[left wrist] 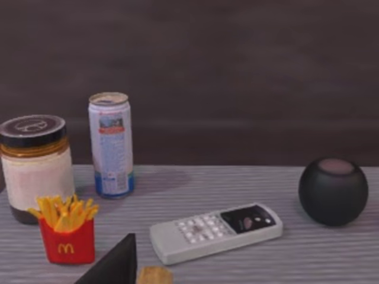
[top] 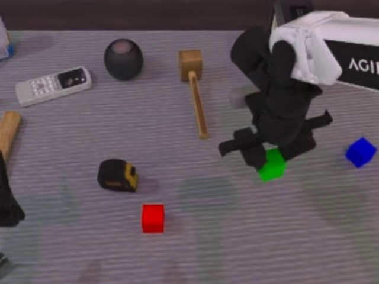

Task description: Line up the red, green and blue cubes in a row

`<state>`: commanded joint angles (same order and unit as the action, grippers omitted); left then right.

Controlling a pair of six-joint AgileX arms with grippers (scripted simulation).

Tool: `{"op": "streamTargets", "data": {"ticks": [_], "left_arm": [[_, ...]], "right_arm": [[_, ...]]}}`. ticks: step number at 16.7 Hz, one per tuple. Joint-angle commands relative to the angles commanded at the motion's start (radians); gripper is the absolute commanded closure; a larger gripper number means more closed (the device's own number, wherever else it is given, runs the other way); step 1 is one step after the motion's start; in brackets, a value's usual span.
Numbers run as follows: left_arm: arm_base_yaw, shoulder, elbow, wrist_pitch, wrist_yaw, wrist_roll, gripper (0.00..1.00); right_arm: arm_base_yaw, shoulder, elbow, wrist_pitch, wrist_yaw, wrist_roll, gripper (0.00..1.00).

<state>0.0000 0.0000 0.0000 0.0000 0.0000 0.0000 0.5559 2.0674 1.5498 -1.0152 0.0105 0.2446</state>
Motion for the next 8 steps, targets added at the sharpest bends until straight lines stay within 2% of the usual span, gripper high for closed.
{"op": "streamTargets", "data": {"ticks": [8], "left_arm": [[0.0, 0.0, 0.0, 0.0, 0.0, 0.0, 0.0]], "right_arm": [[0.208, 0.037, 0.111, -0.082, 0.018, 0.478, 1.0]]}}
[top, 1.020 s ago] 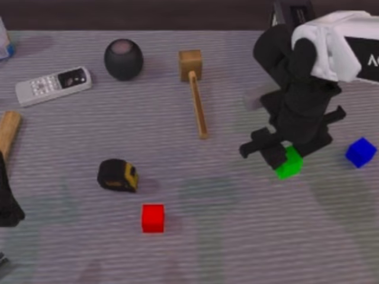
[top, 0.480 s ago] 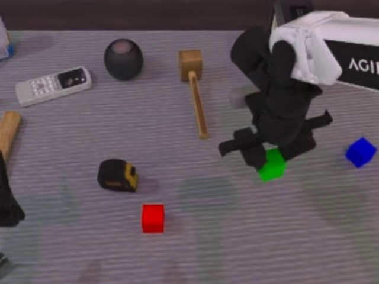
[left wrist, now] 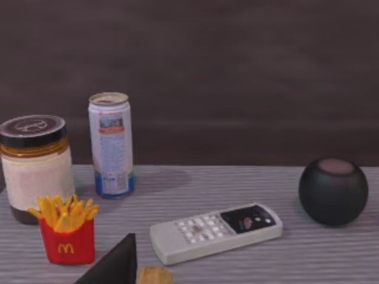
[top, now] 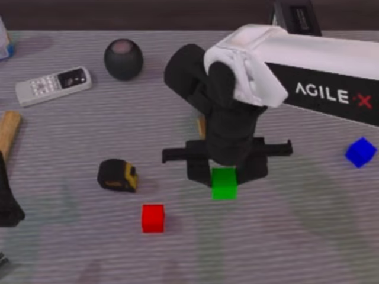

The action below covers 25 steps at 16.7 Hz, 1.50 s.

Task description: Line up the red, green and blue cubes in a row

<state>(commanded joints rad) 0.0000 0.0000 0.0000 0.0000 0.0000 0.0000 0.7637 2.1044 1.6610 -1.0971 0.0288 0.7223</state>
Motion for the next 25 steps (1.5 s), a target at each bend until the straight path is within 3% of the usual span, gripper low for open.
{"op": "streamTargets", "data": {"ticks": [3, 9, 17, 22, 25], "left_arm": [[0.0, 0.0, 0.0, 0.0, 0.0, 0.0, 0.0], [0.0, 0.0, 0.0, 0.0, 0.0, 0.0, 0.0], [0.0, 0.0, 0.0, 0.0, 0.0, 0.0, 0.0], [0.0, 0.0, 0.0, 0.0, 0.0, 0.0, 0.0], [0.0, 0.0, 0.0, 0.0, 0.0, 0.0, 0.0]], "right_arm": [[0.04, 0.005, 0.019, -0.016, 0.004, 0.083, 1.0], [0.039, 0.002, 0.016, -0.012, 0.002, 0.091, 1.0], [0.047, 0.078, -0.122, 0.202, 0.005, 0.093, 1.0], [0.047, 0.088, -0.138, 0.224, 0.005, 0.095, 1.0], [0.047, 0.088, -0.138, 0.224, 0.005, 0.095, 0.77]]}}
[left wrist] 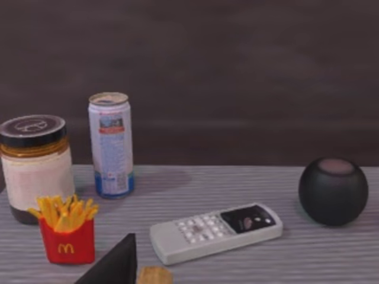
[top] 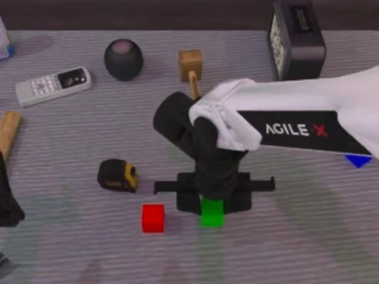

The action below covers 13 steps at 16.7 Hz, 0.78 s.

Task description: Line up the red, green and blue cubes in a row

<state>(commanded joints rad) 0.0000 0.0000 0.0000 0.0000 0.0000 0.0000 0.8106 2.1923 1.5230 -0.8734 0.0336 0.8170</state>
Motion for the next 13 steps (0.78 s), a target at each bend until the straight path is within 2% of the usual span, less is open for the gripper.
{"op": "streamTargets", "data": {"ticks": [10, 13], "left_arm": [[0.0, 0.0, 0.0, 0.0, 0.0, 0.0, 0.0], [0.0, 0.0, 0.0, 0.0, 0.0, 0.0, 0.0]], "right_arm": [[0.0, 0.0, 0.0, 0.0, 0.0, 0.0, 0.02], [0.0, 0.0, 0.0, 0.0, 0.0, 0.0, 0.0]]}}
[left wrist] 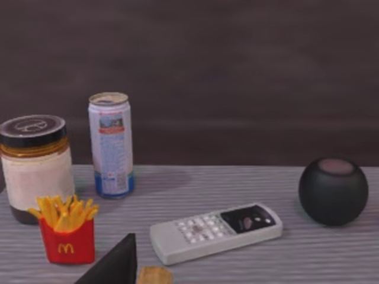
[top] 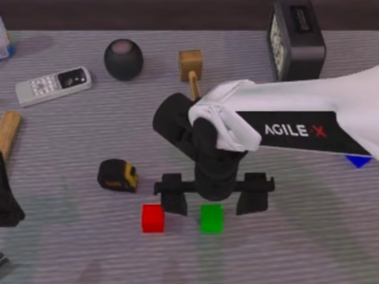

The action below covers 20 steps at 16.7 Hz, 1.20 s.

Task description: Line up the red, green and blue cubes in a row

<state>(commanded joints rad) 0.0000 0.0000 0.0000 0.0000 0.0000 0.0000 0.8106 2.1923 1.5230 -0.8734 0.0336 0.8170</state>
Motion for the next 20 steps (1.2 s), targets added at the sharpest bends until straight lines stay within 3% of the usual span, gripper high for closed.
{"op": "streamTargets", "data": {"ticks": [7, 15, 20], "left_arm": [[0.0, 0.0, 0.0, 0.0, 0.0, 0.0, 0.0], [0.0, 0.0, 0.0, 0.0, 0.0, 0.0, 0.0], [0.0, 0.0, 0.0, 0.0, 0.0, 0.0, 0.0]], "right_arm": [[-0.002, -0.002, 0.003, -0.003, 0.0, 0.0, 0.0], [0.012, -0.085, 0.134, -0.217, 0.0, 0.002, 0.0], [0.007, -0.088, 0.143, -0.234, -0.001, 0.003, 0.0]]}}
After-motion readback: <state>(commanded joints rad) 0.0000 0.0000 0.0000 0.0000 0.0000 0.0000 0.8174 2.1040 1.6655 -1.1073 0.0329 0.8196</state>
